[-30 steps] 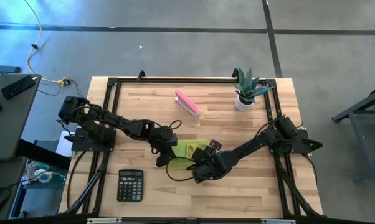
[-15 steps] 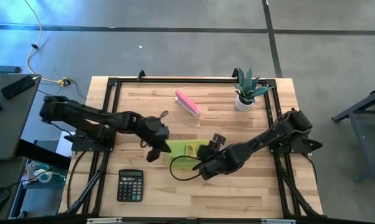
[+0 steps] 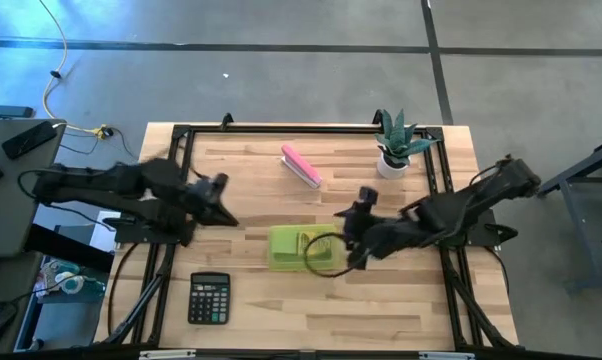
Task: Pack school essentials
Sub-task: Return to Home Position
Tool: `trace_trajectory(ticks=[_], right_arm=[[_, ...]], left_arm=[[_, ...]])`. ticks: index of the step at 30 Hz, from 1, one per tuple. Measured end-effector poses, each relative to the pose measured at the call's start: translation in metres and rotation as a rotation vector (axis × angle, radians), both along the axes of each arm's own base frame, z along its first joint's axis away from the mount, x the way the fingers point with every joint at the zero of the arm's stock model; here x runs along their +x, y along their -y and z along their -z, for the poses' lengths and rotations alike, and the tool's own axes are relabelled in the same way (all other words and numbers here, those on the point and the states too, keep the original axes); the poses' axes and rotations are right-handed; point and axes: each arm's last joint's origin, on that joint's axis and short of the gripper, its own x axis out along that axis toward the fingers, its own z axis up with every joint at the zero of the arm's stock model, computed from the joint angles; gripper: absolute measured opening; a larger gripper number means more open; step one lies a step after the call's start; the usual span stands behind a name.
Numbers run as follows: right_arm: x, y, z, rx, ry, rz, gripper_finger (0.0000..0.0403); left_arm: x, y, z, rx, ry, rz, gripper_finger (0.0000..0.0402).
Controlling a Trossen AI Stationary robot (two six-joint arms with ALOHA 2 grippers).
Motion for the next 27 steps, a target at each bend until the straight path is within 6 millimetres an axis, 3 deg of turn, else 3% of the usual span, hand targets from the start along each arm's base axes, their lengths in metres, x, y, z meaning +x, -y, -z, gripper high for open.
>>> trace_trajectory(ticks=[5,11,18,27], right_arm=[[-0.031,0.009,-0.034,-0.037,0.086,-0.111,0.0197],[-0.049,0.003,-0.041,-0.079,0.095,-0.183,0.0197],[-0.06,0.006,0.018,-0.107,0.057,-0.202,0.0197],[-0.099,0.039,0.081,0.016,0.285,-0.174,0.0197]], left_arm=[[-0.039,0.001,-0.015,0.048,0.135,-0.007,0.0],[-0.063,0.002,0.01,0.092,0.185,-0.03,0.0],[-0.075,0.001,0.055,0.077,0.178,-0.08,0.0],[-0.07,0.0,0.105,0.063,0.264,-0.112,0.0]])
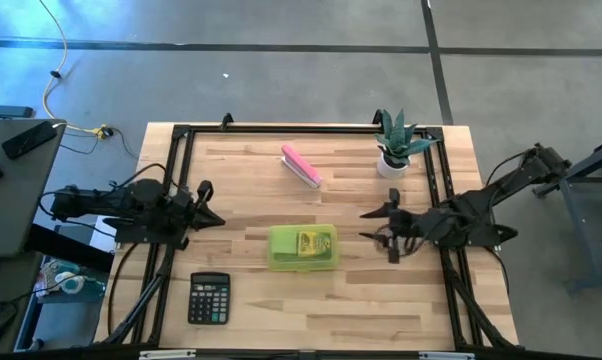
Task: Pack school essentials
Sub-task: Return to Home Position
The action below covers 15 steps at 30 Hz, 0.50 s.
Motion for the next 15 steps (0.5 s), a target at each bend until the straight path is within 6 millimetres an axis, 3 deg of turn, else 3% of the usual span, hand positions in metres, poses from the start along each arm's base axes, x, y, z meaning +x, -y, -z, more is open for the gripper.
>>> trace_trajectory(ticks=[7,15], right_arm=[[-0.034,0.013,0.028,0.122,0.198,-0.209,0.0197],[-0.066,0.03,0.043,0.128,0.339,-0.224,0.0197]], left_arm=[[0.008,-0.002,0.026,0.002,0.012,-0.048,0.0],[0.01,-0.002,0.045,0.008,-0.021,-0.045,0.0]])
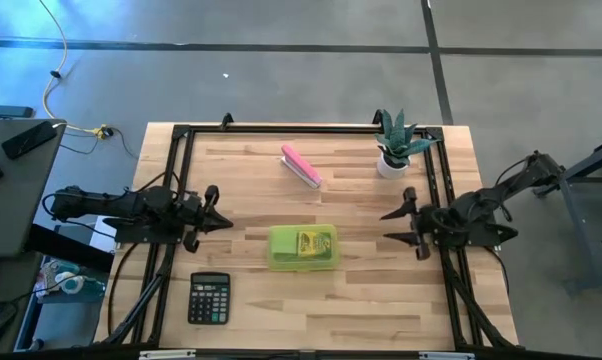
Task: Pack school essentials
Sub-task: Return to Home Position
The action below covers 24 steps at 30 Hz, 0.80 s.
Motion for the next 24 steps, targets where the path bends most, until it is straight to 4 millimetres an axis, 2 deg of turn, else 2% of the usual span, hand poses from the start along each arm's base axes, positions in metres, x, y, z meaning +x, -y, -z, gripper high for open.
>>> trace_trajectory(ticks=[8,14,17,24], right_arm=[[-0.027,0.015,0.006,-0.042,0.13,0.018,0.0197],[-0.042,0.023,0.013,-0.031,0.124,0.045,0.0197],[-0.042,0.023,0.019,0.01,0.058,0.041,0.0197],[-0.041,0.024,0.02,0.051,0.04,0.07,0.0197]], left_arm=[[0.0,-0.002,0.001,0.028,0.003,-0.051,0.0],[0.0,-0.003,0.001,0.059,0.003,-0.105,0.0],[0.0,-0.004,0.001,0.079,0.003,-0.129,0.0],[0.0,-0.006,0.002,0.084,-0.006,-0.211,0.0]])
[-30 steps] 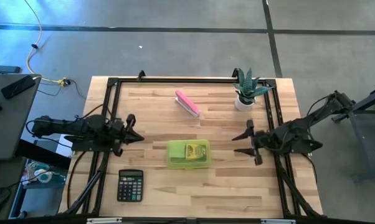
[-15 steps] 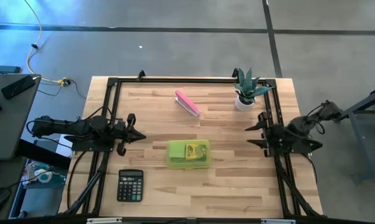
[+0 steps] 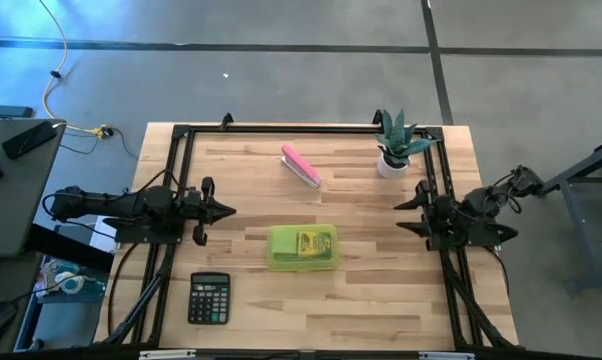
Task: Pack school essentials
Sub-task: Return to Home Position
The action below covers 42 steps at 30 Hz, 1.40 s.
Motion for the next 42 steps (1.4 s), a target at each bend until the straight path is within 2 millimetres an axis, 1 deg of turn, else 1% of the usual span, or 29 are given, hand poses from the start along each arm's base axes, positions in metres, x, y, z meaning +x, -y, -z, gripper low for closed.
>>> trace_trajectory(ticks=[3,7,10,14,42], right_arm=[[0.002,-0.001,0.004,0.02,0.016,-0.001,0.0197],[0.009,-0.005,0.027,0.016,0.024,0.003,0.0197],[0.012,-0.006,0.035,0.004,0.054,0.026,0.0197],[0.012,-0.005,0.036,0.027,0.039,0.044,0.0197],[0.012,-0.005,0.036,0.023,0.038,0.046,0.0197]], left_arm=[[0.0,0.0,0.0,0.0,0.0,-0.006,0.0],[0.0,0.0,0.0,0.0,-0.002,-0.006,0.0],[0.0,0.0,0.0,0.0,-0.002,-0.007,0.0],[0.0,0.0,0.0,0.001,-0.005,-0.008,0.0],[0.0,0.0,0.0,0.0,-0.005,-0.008,0.0]])
